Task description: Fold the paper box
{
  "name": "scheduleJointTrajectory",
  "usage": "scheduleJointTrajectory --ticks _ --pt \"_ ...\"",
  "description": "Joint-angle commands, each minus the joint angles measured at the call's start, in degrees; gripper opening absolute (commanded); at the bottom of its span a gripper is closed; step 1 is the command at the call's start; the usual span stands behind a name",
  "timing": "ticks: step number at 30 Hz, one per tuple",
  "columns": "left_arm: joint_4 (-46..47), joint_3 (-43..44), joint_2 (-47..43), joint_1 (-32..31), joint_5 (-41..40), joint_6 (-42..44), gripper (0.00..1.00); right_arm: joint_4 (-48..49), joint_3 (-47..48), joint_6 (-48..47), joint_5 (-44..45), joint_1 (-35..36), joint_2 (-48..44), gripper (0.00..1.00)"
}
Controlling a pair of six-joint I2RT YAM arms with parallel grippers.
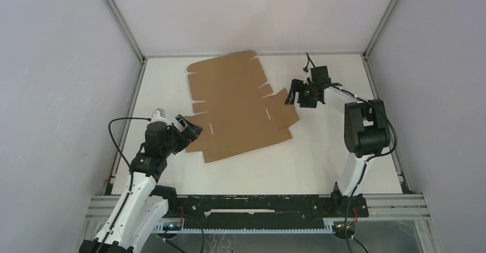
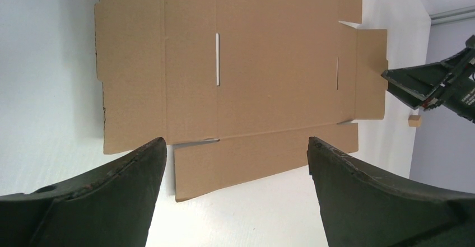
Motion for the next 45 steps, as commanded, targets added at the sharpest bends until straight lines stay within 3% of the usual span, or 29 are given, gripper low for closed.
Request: scheduleJointTrajectory --ticks 1,7,15,18,24,33,38,45 --pt "1.0 1.4 -0.4 0.0 1.3 0.1 1.00 1.0 5.1 -1.3 -3.3 1.0 2.2 0.83" --pt "1.4 2.0 1.2 0.0 1.3 0.3 1.00 -0.6 8.0 -2.2 -4.0 4.1 4.8 0.72" --pt "2.4 1.8 2.0 0.0 1.3 0.3 1.00 -4.1 8.6 -2.4 -1.3 6.5 6.3 0.24" --pt "3.5 1.0 2.4 0.0 1.9 0.1 1.00 -5.1 8.6 -1.7 -0.7 7.4 6.1 0.00" --pt "4.9 0.1 2.7 0.0 2.8 -0.6 1.00 -3.0 4.8 5.1 -2.7 6.6 2.5 0.00" --pt "12.2 -5.4 3.2 0.0 6.6 -7.3 1.00 1.2 -5.5 13.0 -1.7 -0.7 -6.0 0.00" --pt "12.9 -7.1 3.6 -0.1 3.2 -8.0 1.00 6.0 -12.5 16.5 -3.1 -4.5 -10.0 0.00" --pt "18.9 -7.0 7.8 -0.1 -0.9 -8.1 1.00 5.4 -13.4 14.2 -5.6 -5.5 -9.2 0.00"
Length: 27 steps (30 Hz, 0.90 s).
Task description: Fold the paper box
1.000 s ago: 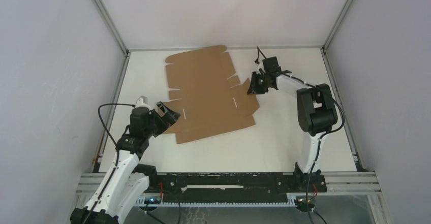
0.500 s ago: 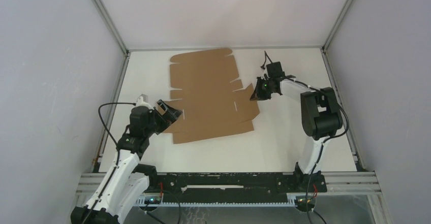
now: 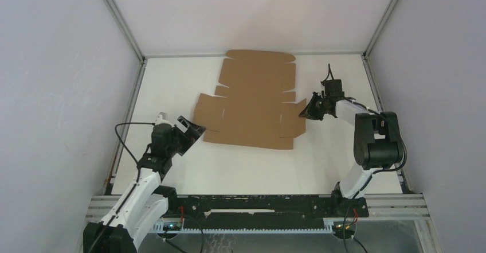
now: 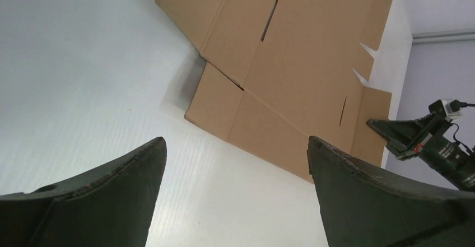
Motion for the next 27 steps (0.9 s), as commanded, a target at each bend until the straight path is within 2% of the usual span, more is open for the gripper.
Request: scheduleJointTrajectory --ticks 1,7,13,18,21,25,27 --pt "8.8 1.5 4.7 0.0 -2.0 1.0 1.00 2.6 0.5 -0.2 -2.1 0.2 -0.9 0.00" --pt "11.9 10.2 20.1 2.2 -0.2 6.3 1.00 1.1 0.5 -2.7 -2.0 0.2 -0.5 0.00" --pt "14.6 11.8 26.5 7.0 -0.6 8.8 1.00 -0.5 0.5 -5.0 -2.4 -0.3 -0.4 0.00" --pt "15.5 15.2 32.9 8.2 -0.7 11.6 0.99 -1.1 0.5 -6.2 -2.3 -0.3 -0.2 0.00" --pt "16.5 16.3 36.0 8.7 -0.2 12.1 0.92 -1.6 0.7 -6.8 -2.5 -0.2 0.1 0.00" --pt "18.5 17.4 39.9 8.7 0.0 12.8 0.74 -2.5 1.3 -7.7 -2.5 0.0 0.6 0.00" --pt "19.1 18.0 41.8 8.7 0.7 13.0 0.69 -2.7 1.5 -8.0 -2.5 0.0 0.8 0.00"
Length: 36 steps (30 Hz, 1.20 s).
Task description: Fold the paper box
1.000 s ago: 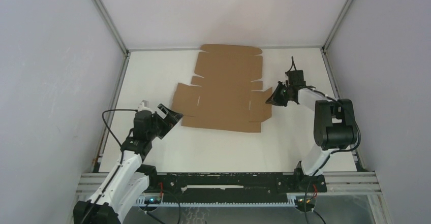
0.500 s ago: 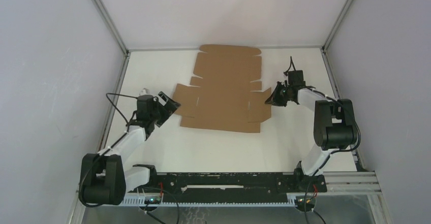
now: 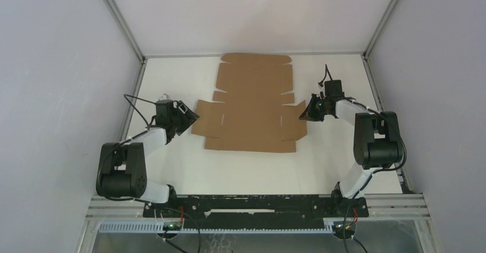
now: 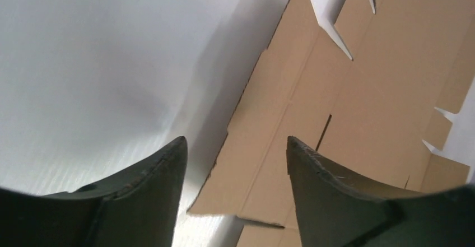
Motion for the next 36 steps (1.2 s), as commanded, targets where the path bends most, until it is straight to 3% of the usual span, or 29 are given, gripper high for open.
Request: scheduleJointTrajectory --ticks 1,13,36 --pt "4.1 3.4 3.6 0.5 1.5 2.2 0.66 -1.3 1.7 -2.4 -0.7 0.1 0.6 0.00" --pt "6.2 2.3 1.8 0.5 4.8 1.5 0.46 -2.1 3.2 -2.5 0.6 1.5 1.2 0.00" --pt "-0.2 6.3 -3.9 -7.2 0.1 2.2 0.40 -5.4 6.7 -1.4 3.7 6.6 -1.8 0.00"
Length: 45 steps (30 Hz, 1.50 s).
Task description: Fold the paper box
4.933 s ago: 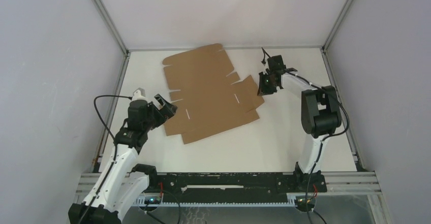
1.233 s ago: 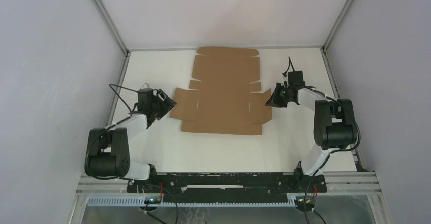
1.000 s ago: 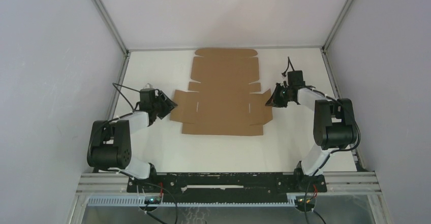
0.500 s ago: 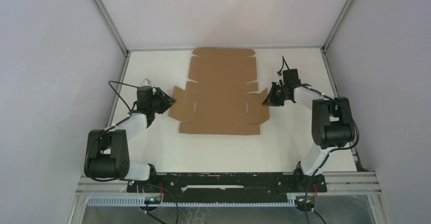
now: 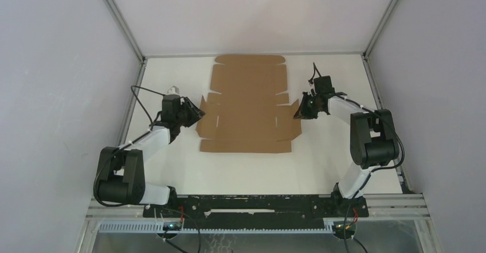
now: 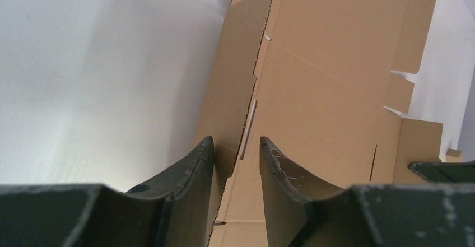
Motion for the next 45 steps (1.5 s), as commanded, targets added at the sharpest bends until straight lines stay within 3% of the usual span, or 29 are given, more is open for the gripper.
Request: scheduleJointTrajectory --ticks 1,13,33,45 --pt "-0.2 3.3 -2.6 -0.7 -0.4 0.5 0.40 -1.5 2.6 0.1 -0.4 1.3 -3.1 0.00" --pt "-1.5 4.6 -5.7 -2.7 -0.2 -0.6 0.40 -3.2 4.5 0.1 0.9 3.5 -5.2 0.00" --pt "-2.1 9.4 -1.5 -11.8 -4.0 -2.1 0.38 -5.9 8.2 1.0 3.2 8.4 -5.8 0.00" --pt "-2.4 9.6 -1.2 -13.1 -4.8 -1.9 0.38 -8.5 10.0 -0.3 6.7 10.1 -5.6 0.00"
